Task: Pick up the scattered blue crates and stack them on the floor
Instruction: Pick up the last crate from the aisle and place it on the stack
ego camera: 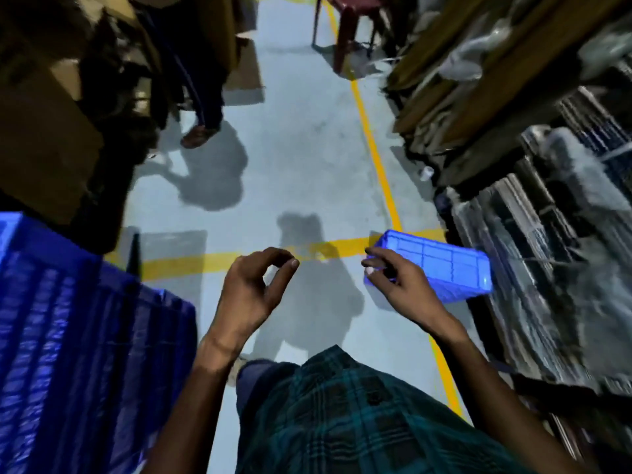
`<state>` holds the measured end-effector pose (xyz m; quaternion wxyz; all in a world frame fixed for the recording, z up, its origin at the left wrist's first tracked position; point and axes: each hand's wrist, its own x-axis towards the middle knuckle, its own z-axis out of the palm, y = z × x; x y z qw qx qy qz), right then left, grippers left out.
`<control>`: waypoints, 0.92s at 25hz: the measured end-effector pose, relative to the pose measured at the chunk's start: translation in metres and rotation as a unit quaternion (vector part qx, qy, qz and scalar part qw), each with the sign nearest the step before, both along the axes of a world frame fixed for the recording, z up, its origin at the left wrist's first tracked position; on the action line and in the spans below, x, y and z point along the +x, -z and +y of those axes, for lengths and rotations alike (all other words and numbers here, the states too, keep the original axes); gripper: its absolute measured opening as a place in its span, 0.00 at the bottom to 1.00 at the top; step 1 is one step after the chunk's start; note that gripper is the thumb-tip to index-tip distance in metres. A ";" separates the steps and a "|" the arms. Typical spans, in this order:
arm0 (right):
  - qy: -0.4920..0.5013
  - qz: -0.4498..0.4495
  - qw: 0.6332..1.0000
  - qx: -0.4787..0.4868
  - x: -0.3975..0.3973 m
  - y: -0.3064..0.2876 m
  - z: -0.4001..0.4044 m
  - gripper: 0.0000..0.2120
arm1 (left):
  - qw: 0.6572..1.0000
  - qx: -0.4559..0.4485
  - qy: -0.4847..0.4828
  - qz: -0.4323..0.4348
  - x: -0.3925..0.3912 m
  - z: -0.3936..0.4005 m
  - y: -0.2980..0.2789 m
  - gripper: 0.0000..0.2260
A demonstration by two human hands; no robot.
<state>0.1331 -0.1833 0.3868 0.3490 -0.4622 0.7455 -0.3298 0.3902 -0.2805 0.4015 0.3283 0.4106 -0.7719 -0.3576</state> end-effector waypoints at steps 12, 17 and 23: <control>0.330 -0.087 0.938 0.055 -0.232 0.062 0.101 0.12 | 0.949 0.188 0.240 -0.073 -0.274 -0.017 0.050 0.06; 0.372 -0.116 0.915 0.108 -0.295 0.085 0.088 0.10 | 0.900 0.217 0.323 -0.197 -0.391 -0.071 0.087 0.06; 0.388 -0.119 0.900 0.159 -0.391 0.135 0.049 0.12 | 0.864 0.201 0.367 -0.279 -0.541 -0.121 0.125 0.09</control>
